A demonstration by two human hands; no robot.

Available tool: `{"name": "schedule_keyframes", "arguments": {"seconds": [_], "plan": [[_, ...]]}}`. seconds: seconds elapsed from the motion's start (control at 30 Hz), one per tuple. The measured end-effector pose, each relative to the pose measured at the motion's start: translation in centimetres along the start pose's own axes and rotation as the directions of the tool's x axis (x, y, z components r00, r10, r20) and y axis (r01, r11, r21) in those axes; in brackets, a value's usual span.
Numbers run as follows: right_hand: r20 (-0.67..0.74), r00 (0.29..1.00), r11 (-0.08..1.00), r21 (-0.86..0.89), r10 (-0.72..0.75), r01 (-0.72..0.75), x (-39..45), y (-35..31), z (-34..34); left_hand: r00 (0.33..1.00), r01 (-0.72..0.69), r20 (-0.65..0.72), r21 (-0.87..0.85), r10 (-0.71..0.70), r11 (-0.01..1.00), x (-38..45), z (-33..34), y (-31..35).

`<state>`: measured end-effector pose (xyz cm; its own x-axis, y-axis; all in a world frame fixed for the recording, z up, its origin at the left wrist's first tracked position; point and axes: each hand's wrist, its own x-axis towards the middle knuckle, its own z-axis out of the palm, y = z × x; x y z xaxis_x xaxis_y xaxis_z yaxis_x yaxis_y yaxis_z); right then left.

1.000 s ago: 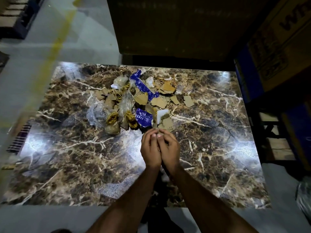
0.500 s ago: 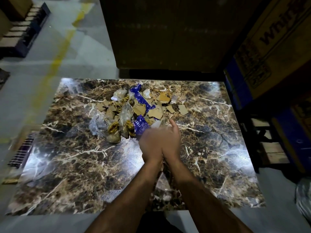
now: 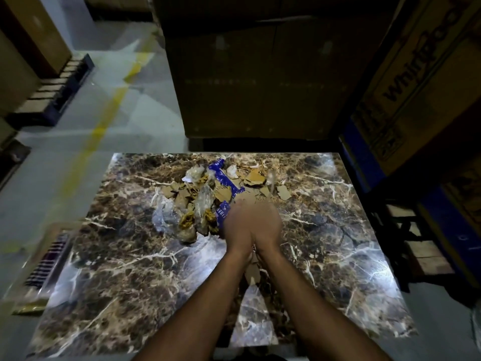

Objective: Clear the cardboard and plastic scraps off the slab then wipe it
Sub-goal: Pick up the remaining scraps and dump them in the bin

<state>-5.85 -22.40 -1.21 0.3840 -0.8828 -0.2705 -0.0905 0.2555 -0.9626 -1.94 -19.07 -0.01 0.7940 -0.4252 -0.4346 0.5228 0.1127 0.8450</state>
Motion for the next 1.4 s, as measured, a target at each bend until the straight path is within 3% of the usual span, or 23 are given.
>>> {"name": "schedule_keyframes", "arguments": {"seconds": [0.17, 0.47, 0.57, 0.67, 0.77, 0.93, 1.1, 1.27, 1.4], "plan": [[-0.027, 0.995, 0.995, 0.034, -0.092, 0.093, -0.6, -1.6, 0.8, 0.997, -0.072, -0.011, 0.085, 0.073, 0.994, 0.2, -0.1, 1.1], [0.019, 0.981, 0.949, 0.258, -0.191, 0.179, -1.4, -3.7, 2.3, 0.994, -0.103, -0.025, -0.048, 0.102, 0.994, -0.4, -0.7, 3.1], [0.023, 0.991, 0.972, 0.197, -0.133, 0.126, -1.5, -3.8, 2.5, 0.994, -0.092, -0.058, -0.072, 0.088, 0.993, -0.4, -1.0, 3.4], [-0.003, 0.985, 0.983, 0.058, -0.175, 0.175, -1.8, -3.7, 2.8, 0.986, -0.152, -0.083, -0.058, 0.147, 0.987, -0.4, -1.3, 3.8], [-0.014, 0.982, 0.973, 0.136, -0.187, 0.188, -1.9, -3.9, 2.9, 0.976, -0.213, -0.058, -0.052, 0.210, 0.976, -0.9, -1.4, 4.3], [0.068, 0.977, 0.977, 0.090, -0.200, 0.194, -2.3, -3.5, 2.6, 0.968, -0.252, -0.010, -0.040, 0.252, 0.967, -0.9, -1.5, 4.3], [0.151, 0.969, 0.981, 0.032, -0.195, 0.193, -2.7, -4.0, 2.2, 0.974, -0.225, 0.033, 0.020, 0.225, 0.974, -1.0, -1.4, 4.1], [0.051, 0.997, 0.998, 0.006, -0.057, 0.056, -3.2, -2.5, 1.5, 0.932, -0.280, 0.271, 0.116, 0.241, 0.953, -0.3, -2.0, 2.1], [-0.015, 0.999, 0.999, -0.017, 0.043, -0.044, -2.7, -0.4, 1.2, 0.901, -0.420, 0.283, 0.387, 0.327, 0.821, 0.7, -2.5, -0.3]]}}
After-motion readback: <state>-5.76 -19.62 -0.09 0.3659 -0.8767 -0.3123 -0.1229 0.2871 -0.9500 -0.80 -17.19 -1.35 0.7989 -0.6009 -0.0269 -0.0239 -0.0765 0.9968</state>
